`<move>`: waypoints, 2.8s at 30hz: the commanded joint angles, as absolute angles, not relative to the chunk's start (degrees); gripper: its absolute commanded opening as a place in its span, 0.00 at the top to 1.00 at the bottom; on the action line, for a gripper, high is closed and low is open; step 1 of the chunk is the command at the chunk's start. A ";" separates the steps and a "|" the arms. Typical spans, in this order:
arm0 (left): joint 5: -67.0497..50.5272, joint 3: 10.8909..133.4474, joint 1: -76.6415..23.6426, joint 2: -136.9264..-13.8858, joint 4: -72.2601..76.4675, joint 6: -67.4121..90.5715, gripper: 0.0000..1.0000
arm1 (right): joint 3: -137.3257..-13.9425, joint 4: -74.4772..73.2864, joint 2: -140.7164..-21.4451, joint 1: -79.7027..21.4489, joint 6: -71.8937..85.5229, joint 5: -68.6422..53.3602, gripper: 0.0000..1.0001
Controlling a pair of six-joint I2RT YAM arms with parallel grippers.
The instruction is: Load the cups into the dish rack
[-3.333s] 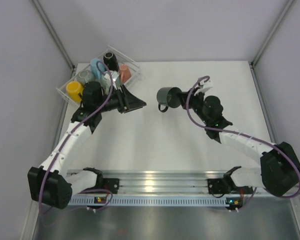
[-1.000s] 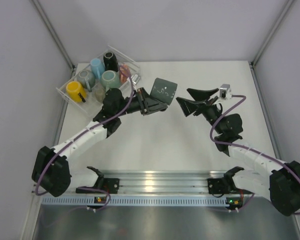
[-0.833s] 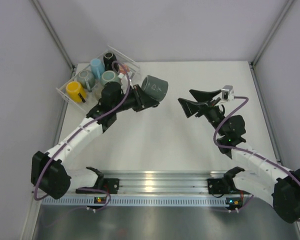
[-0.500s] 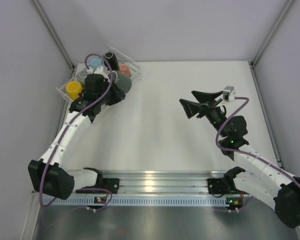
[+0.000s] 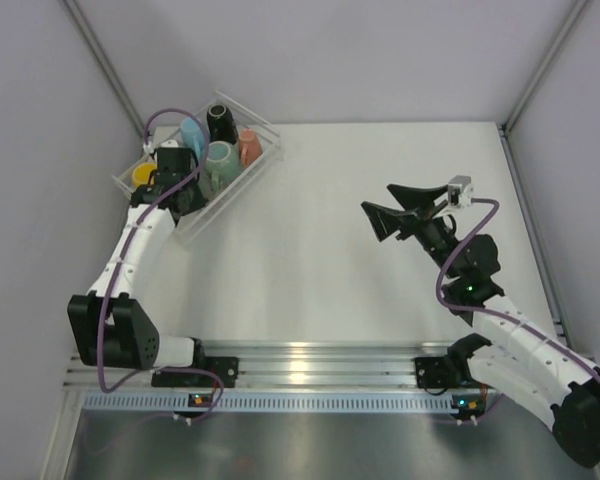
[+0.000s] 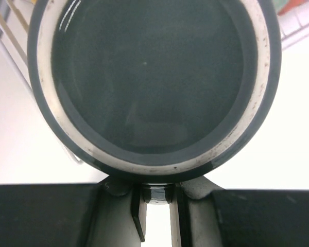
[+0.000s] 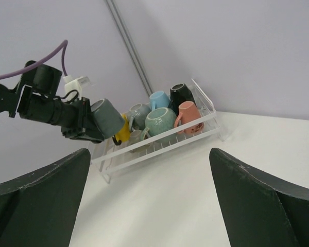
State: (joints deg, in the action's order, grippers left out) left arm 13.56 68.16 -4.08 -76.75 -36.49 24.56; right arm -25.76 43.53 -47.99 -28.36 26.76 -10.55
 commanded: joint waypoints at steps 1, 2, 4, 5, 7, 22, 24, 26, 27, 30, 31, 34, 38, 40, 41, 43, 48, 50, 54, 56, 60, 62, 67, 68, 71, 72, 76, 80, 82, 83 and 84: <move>18.97 73.12 -3.34 -77.96 -32.78 22.76 1.00 | -26.19 43.60 -46.06 -28.12 24.52 -10.02 0.01; 19.77 73.30 -3.34 -78.31 -32.70 22.85 1.00 | -26.19 42.98 -45.79 -28.13 24.26 -9.93 0.01; 20.83 73.56 -3.16 -79.53 -32.70 22.85 1.00 | -26.02 42.63 -45.53 -28.13 23.65 -9.67 0.01; 21.09 73.56 -2.90 -79.98 -32.70 23.03 1.00 | -25.84 42.28 -45.27 -28.13 23.56 -9.32 0.01; 21.44 73.57 -2.81 -80.85 -32.70 23.20 1.00 | -25.75 42.28 -44.83 -28.13 23.29 -9.14 0.01; 26.80 74.62 -1.41 -86.39 -32.70 31.46 1.00 | -26.28 40.52 -43.77 -27.95 21.88 -8.96 0.01; 27.24 75.32 -1.41 -87.09 -32.70 32.08 1.00 | -26.19 40.34 -43.42 -27.95 21.80 -8.79 0.00; 27.68 75.67 -1.41 -87.80 -32.70 33.22 1.00 | -26.19 40.25 -43.33 -28.04 21.62 -8.70 0.00; 28.03 75.67 -1.41 -87.80 -32.70 34.18 1.00 | -26.19 40.17 -43.33 -28.04 21.53 -8.70 0.01; 27.78 75.76 -1.41 -87.80 -32.61 35.50 1.00 | -26.19 39.99 -43.07 -28.04 21.53 -8.70 0.00; 27.60 75.85 -1.41 -87.89 -32.61 35.68 1.00 | -26.10 39.90 -43.07 -28.04 21.45 -8.61 0.01; 27.51 76.03 -1.41 -88.50 -32.61 36.21 1.00 | -25.84 39.90 -42.98 -27.95 21.45 -8.61 0.01; 27.42 75.41 -1.41 -88.85 -32.61 37.09 1.00 | -25.66 39.55 -42.54 -28.04 21.01 -8.44 0.01; 27.16 75.50 -1.41 -89.12 -32.61 37.35 1.00 | -25.66 39.20 -42.28 -27.95 20.92 -8.26 0.01; 26.64 75.59 -1.41 -89.56 -32.61 37.35 1.00 | -25.58 39.11 -42.19 -28.04 20.83 -8.17 0.01; 26.54 75.50 -1.41 -89.82 -32.61 37.88 1.00 | -25.49 39.11 -42.01 -27.95 20.83 -8.09 0.01; 26.45 75.76 -1.41 -91.40 -32.61 38.76 1.00 | -25.23 39.02 -41.66 -27.95 20.92 -8.00 0.01; 26.54 75.76 -1.41 -92.28 -32.69 38.76 1.00 | -25.31 38.67 -41.31 -27.95 20.74 -7.82 0.01; 27.16 75.76 -1.41 -93.07 -32.69 38.76 1.00 | -25.22 38.06 -40.96 -27.86 20.30 -7.56 0.01; 27.33 75.50 -1.41 -93.08 -32.69 38.85 0.98 | -25.14 37.71 -40.78 -27.95 20.21 -7.47 0.01; 26.72 74.79 -1.41 -92.81 -32.61 39.29 0.91 | -25.14 37.62 -40.87 -27.86 20.04 -7.30 0.01; 26.63 74.62 -1.41 -92.81 -32.70 39.20 0.87 | -25.14 37.70 -41.13 -27.95 20.13 -7.29 0.01; 26.02 74.18 -1.41 -92.55 -32.70 39.55 0.75 | -25.14 37.71 -41.40 -27.95 20.65 -7.29 0.01; 26.02 74.18 -1.41 -92.55 -32.78 39.55 0.73 | -25.14 37.71 -41.31 -27.86 20.65 -7.29 0.01; 25.75 74.09 -1.41 -92.64 -32.70 39.29 0.71 | -25.14 37.62 -41.22 -27.86 20.74 -7.29 0.00; 25.66 74.09 -1.41 -92.55 -32.70 39.37 0.71 | -25.22 37.53 -41.13 -27.95 20.66 -7.29 0.01; 25.40 74.00 -1.41 -92.46 -32.70 39.37 0.71 | -25.31 37.09 -40.78 -27.95 20.65 -7.21 0.01; 24.44 73.92 -1.41 -91.93 -32.70 39.29 0.71 | -25.40 36.74 -40.69 -27.86 20.65 -7.21 0.01; 23.47 74.18 -1.41 -91.23 -32.70 39.20 0.71 | -25.49 36.74 -40.69 -27.86 20.74 -7.21 0.01; 22.94 74.35 -1.41 -90.97 -32.70 38.68 0.71 | -25.49 36.56 -40.78 -27.95 20.83 -7.21 0.01; 22.33 74.88 -1.41 -90.36 -32.70 38.24 0.71 | -25.58 36.39 -40.69 -27.86 20.92 -7.21 0.01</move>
